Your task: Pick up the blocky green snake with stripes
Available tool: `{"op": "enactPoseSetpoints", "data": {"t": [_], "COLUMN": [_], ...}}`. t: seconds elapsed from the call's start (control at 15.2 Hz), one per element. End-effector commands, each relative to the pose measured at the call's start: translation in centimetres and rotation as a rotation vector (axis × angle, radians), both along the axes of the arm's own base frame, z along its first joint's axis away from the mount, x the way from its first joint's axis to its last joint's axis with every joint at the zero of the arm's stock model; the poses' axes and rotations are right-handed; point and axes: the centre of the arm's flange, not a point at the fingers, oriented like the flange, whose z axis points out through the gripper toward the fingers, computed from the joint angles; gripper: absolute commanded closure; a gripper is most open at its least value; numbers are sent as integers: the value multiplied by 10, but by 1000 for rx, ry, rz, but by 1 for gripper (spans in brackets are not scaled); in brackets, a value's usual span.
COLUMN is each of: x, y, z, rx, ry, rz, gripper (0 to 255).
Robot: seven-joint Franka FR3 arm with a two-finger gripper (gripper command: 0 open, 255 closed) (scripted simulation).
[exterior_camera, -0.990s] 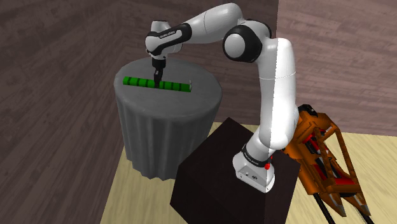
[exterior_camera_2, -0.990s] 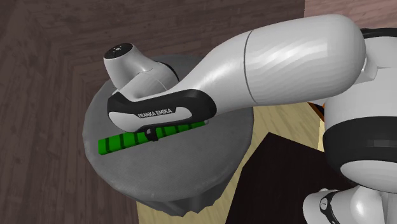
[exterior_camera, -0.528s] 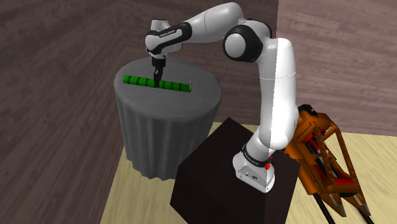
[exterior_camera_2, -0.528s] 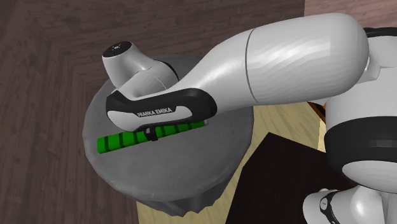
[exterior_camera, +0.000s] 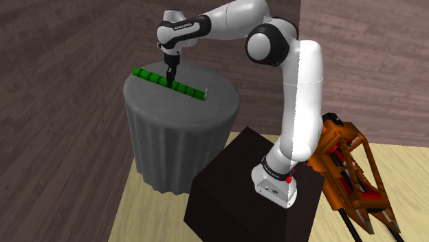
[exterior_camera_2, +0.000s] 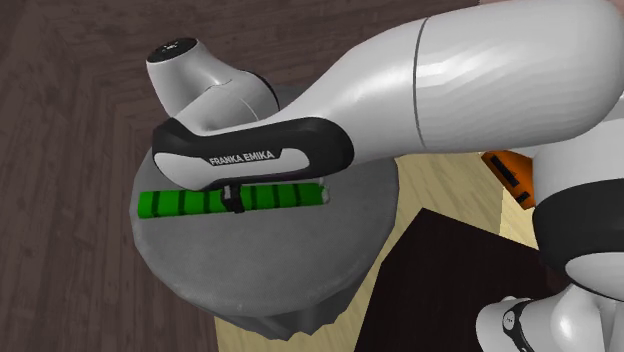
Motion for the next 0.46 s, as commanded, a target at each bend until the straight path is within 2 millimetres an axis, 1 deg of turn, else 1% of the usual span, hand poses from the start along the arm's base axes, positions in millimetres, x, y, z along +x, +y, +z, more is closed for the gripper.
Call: {"op": "enactPoseSetpoints", "data": {"t": [0.0,0.26,0.4], "x": [0,0,0], "y": [1,1,1], "z": [10,31,32], "rx": [0,0,0], "ry": [0,0,0], "rz": [0,0,0], "gripper": [255,255,255]}}
